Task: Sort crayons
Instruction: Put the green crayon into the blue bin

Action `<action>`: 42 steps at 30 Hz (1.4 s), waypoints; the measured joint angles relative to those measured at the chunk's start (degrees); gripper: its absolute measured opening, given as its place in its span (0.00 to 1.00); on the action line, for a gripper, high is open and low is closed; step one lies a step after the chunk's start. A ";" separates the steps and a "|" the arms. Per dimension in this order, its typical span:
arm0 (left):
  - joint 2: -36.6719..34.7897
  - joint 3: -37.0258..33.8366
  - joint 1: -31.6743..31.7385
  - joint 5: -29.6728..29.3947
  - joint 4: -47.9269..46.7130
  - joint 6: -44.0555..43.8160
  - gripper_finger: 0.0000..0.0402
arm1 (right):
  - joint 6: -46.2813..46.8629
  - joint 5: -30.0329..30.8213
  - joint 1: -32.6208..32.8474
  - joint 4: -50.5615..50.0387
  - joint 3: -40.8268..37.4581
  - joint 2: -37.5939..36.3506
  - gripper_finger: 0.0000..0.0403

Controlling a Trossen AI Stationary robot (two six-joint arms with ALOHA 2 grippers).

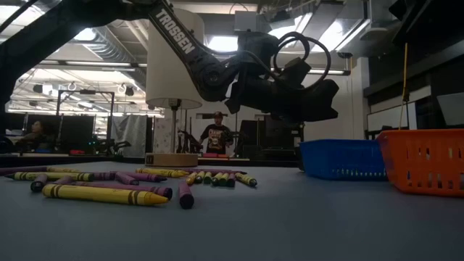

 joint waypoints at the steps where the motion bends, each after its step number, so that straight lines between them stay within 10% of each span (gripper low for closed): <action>1: -0.14 -0.04 -0.10 -0.01 -0.05 -0.02 0.27 | 0.00 0.00 0.00 0.00 0.00 0.00 0.28; 11: -4.99 -0.04 -3.62 0.10 -5.26 1.50 0.27 | 0.00 0.00 -0.01 0.13 0.00 0.02 0.28; 24: -17.75 -0.04 -9.02 0.08 -36.00 0.99 0.27 | 0.00 0.00 -0.01 0.08 0.00 0.02 0.28; 42: -20.41 -0.04 -17.22 0.34 -66.32 -46.59 0.27 | -0.07 0.00 -0.01 0.04 0.00 0.02 0.28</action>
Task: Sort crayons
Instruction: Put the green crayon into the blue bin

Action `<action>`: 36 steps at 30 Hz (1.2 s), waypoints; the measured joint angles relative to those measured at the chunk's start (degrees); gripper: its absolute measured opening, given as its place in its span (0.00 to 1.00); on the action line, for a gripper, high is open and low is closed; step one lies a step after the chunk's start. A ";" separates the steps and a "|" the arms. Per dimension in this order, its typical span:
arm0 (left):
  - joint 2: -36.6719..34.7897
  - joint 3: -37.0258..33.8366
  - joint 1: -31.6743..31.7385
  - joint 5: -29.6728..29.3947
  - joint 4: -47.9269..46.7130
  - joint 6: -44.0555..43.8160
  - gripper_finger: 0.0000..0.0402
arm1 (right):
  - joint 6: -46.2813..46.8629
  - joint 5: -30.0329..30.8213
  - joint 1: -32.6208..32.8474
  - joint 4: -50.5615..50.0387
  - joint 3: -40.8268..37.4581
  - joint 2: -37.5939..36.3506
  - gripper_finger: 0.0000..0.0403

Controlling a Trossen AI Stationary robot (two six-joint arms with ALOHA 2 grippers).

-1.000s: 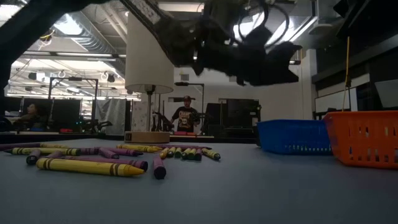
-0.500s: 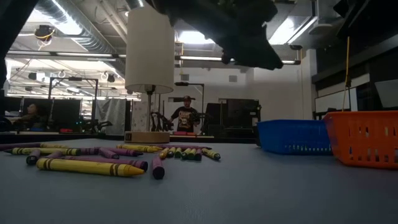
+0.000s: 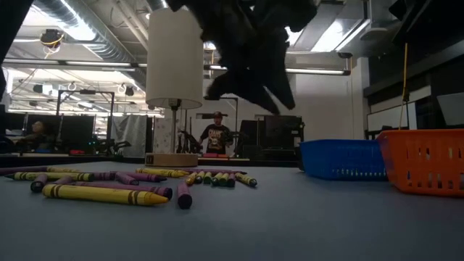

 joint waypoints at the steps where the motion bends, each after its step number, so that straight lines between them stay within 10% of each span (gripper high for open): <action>1: 0.00 0.00 -0.55 -0.02 -1.06 -2.39 0.27 | 0.00 0.00 -0.01 0.00 0.00 0.00 0.28; 17: 2.83 0.02 -5.09 0.64 -6.14 -26.64 0.27 | 0.04 -0.20 0.01 -0.01 0.00 0.00 0.28; 36: 7.66 -0.03 -2.75 2.85 -8.43 -31.42 0.27 | 0.02 -0.24 0.01 -0.48 0.00 0.00 0.28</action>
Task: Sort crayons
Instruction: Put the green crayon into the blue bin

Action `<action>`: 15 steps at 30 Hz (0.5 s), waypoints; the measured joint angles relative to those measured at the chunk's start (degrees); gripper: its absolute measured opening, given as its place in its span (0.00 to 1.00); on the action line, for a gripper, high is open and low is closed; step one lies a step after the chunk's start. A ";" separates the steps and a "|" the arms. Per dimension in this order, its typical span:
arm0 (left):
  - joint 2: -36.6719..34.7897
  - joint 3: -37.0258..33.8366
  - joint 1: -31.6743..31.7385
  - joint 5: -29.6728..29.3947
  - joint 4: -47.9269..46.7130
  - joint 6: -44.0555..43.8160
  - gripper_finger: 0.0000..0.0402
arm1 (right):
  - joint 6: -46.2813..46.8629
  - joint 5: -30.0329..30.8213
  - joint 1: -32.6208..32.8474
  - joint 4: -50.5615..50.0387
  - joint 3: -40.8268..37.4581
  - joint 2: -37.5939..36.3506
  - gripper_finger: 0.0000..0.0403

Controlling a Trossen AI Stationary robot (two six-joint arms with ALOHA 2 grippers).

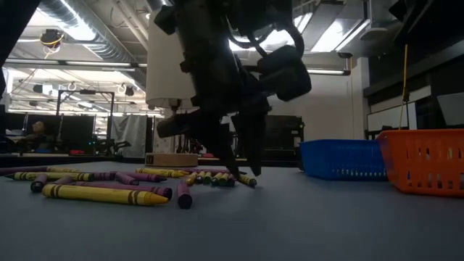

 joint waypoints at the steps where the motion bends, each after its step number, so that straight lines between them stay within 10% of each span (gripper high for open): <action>1: 0.34 0.05 0.05 -0.05 0.43 -0.02 0.27 | 0.00 0.00 0.00 0.00 0.00 0.00 0.28; 15: 1.44 0.12 0.13 -0.20 0.08 0.44 0.23 | 0.00 0.00 0.00 0.00 0.00 0.00 0.28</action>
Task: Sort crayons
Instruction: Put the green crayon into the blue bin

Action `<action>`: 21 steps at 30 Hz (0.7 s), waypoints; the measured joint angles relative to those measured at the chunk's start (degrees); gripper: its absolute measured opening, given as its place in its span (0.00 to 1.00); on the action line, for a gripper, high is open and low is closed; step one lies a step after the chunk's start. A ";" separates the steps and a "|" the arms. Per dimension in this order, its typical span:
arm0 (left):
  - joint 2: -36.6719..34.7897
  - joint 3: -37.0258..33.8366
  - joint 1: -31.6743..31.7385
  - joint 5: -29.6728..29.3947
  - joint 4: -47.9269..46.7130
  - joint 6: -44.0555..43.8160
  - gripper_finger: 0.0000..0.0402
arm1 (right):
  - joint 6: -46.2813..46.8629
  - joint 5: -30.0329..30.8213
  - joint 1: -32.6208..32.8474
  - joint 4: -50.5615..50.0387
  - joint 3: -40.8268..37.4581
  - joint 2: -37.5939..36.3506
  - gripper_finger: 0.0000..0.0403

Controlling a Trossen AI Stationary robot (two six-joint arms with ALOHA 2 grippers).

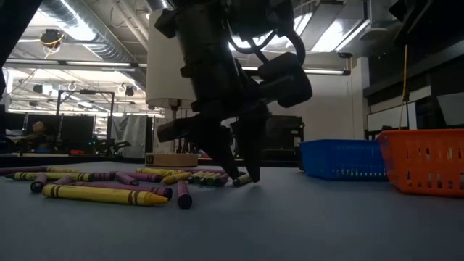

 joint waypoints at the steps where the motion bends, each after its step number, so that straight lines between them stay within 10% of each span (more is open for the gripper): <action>1: 0.00 0.00 0.00 0.00 -0.16 0.02 0.22 | 0.00 0.00 0.00 0.02 0.00 0.00 0.28; 21: 0.09 0.00 -0.09 -3.08 -1.46 5.32 0.02 | -0.01 0.00 0.00 0.01 0.00 0.00 0.28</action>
